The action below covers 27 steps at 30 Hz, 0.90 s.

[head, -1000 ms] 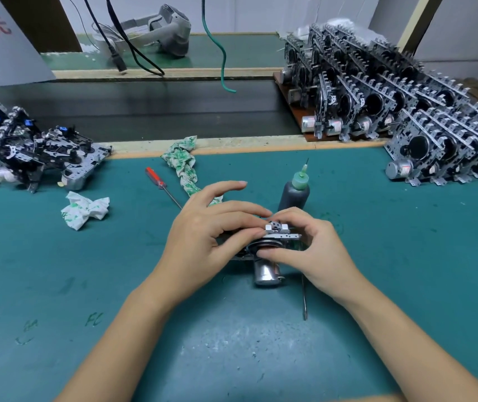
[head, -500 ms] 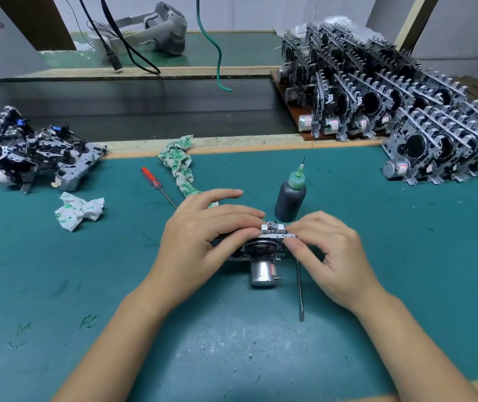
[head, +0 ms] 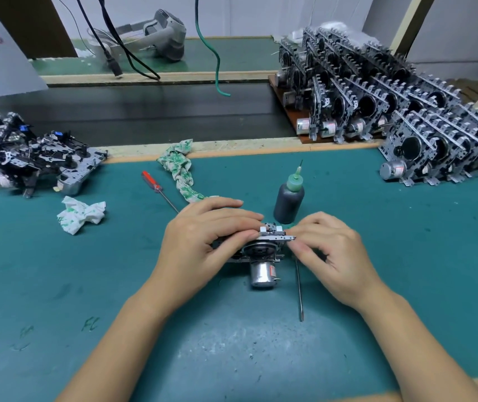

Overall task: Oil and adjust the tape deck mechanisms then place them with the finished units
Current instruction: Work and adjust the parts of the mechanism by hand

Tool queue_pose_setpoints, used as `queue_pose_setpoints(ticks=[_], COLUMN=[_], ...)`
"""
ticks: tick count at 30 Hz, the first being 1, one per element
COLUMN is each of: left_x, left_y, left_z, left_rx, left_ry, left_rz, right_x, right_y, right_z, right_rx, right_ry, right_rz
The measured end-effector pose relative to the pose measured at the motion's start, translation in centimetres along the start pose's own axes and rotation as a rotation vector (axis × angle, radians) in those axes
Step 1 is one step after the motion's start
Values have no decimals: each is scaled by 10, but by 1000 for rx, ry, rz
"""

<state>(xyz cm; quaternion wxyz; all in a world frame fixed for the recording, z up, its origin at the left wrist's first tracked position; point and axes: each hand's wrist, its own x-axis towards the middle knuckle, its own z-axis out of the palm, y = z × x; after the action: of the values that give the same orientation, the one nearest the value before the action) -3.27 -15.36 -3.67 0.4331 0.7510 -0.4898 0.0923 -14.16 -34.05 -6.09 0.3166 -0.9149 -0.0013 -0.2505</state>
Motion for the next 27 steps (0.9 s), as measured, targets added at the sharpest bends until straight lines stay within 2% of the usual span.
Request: queue_pose_setpoints(ticks=[3,5,9,11,13,16,20,23,27], left_x=[1,1,4,4,4,6,10,13,30], left_y=[0,1,4,3,3,6,12,15,41], left_z=[0,0,-11,-20,-27,-32,-35,-37,-35], left_rx=[-3,-15,-187,-154,-23,115,94,86,171], left_ry=[9,6,-72,-94,-92,-103,-169,-224,-252], left_rz=[9,11,-103,-122,-109,-94,-92,-37,169], right_x=[-1,-1,10,20,31,48,56,51,33], right_y=[-1,-3,-17,-28,-37,-49,-55,-55,-59], right_z=[2,2,2,-1,-6,-13,-23,-27,-58], right_rx=[15,25,-16,-119,-291,-448,-516,-472,-288], right_ry=[-19,24,81,67,16,-159,-362,-439,-323], right_rz=[22,6,-65,-140,-212,-313,-361,-299,-225])
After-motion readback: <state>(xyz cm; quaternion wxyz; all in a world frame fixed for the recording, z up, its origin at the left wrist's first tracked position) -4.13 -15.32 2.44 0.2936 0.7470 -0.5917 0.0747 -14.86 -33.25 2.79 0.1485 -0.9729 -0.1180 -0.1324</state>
